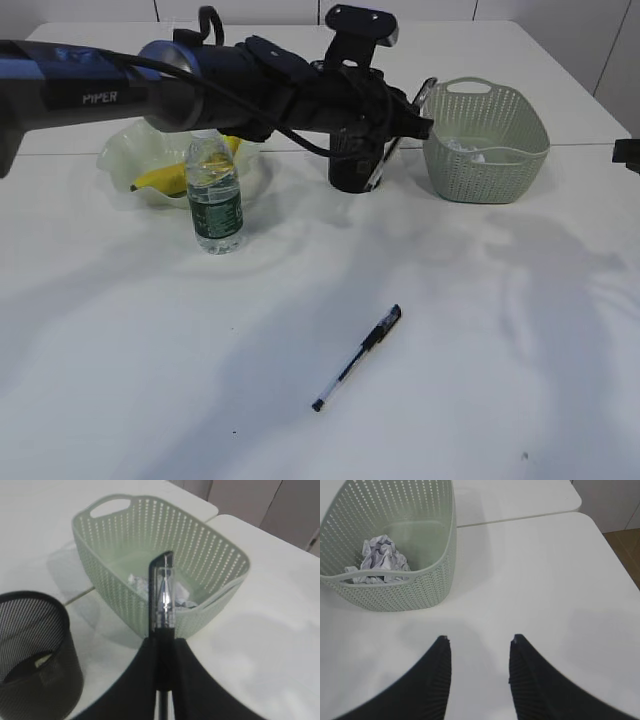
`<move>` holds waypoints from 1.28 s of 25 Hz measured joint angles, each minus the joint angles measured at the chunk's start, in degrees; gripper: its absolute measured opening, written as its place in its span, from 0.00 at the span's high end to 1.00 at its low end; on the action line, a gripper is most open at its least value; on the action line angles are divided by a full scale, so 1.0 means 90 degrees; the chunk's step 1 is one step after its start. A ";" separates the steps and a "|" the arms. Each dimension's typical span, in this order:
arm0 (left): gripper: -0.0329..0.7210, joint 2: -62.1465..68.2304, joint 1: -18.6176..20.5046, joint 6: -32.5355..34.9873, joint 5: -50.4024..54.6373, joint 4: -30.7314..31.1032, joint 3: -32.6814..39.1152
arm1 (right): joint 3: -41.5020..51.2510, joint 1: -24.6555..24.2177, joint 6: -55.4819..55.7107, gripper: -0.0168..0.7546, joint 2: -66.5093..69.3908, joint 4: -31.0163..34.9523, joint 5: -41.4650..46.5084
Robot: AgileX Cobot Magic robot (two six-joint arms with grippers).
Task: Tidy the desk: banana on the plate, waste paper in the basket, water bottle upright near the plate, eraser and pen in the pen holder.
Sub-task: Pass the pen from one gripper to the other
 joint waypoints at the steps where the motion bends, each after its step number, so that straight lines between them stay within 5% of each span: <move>1: 0.93 0.0023 -0.0044 0.0122 0.0000 0.0000 -0.0076 | 0.0000 0.0000 0.0000 0.59 0.0000 0.0000 0.0000; 9: 0.93 0.0052 -0.0117 0.0675 -0.0181 0.0000 -0.0704 | 0.0000 0.0000 0.0000 0.59 0.0000 0.0000 -0.0012; 32: 0.93 0.0076 -0.0449 0.0947 -0.1112 0.0129 -0.0754 | 0.0000 0.0000 0.0000 0.59 0.0000 0.0000 -0.0012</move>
